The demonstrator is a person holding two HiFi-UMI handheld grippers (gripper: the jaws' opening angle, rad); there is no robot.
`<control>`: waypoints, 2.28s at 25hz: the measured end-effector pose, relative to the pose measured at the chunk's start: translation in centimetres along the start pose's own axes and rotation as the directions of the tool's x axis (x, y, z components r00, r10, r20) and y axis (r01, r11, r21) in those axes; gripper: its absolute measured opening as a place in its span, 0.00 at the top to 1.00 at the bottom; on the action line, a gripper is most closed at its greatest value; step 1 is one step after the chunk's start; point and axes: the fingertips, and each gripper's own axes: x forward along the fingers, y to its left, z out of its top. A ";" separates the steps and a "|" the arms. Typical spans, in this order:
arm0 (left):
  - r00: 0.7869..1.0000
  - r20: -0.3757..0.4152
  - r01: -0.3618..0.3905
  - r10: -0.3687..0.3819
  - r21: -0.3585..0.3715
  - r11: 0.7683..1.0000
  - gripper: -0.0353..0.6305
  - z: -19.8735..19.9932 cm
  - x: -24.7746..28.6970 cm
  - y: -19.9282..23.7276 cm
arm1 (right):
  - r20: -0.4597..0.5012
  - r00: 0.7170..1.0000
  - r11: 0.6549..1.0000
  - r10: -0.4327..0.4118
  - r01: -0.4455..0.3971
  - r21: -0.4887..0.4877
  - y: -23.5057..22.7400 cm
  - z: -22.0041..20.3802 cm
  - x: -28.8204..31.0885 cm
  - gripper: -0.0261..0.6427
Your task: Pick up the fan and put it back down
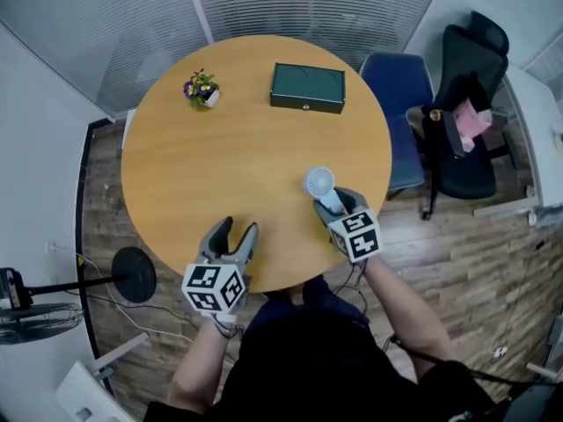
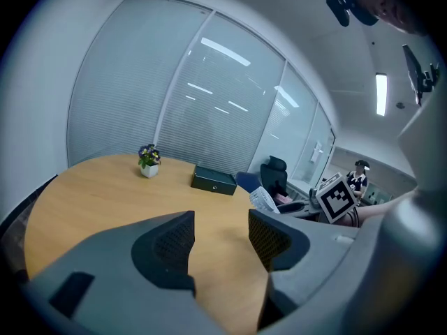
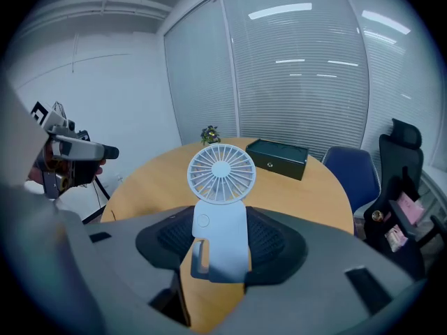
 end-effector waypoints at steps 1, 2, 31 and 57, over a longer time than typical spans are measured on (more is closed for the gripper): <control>1.000 -0.007 0.003 -0.003 0.003 1.000 0.59 -0.1 0.4 -0.4 | -0.008 1.000 1.000 -0.006 0.006 0.003 -0.7 -0.5 -0.1 0.63; 1.000 -0.013 0.005 -0.005 0.005 1.000 0.59 -0.2 0.8 -0.8 | -0.016 1.000 1.000 -0.011 0.011 0.005 -1.4 -1.1 -0.1 0.63; 0.996 -0.084 -0.036 0.032 -0.040 0.999 0.59 -2.5 5.0 -2.3 | -0.316 0.949 0.996 0.015 -0.041 -0.077 -5.6 -13.0 5.5 0.63; 0.998 -0.031 -0.054 0.053 -0.018 0.998 0.59 -0.7 2.8 0.9 | -0.118 0.993 1.000 -0.025 0.025 -0.007 -5.0 -7.0 2.4 0.58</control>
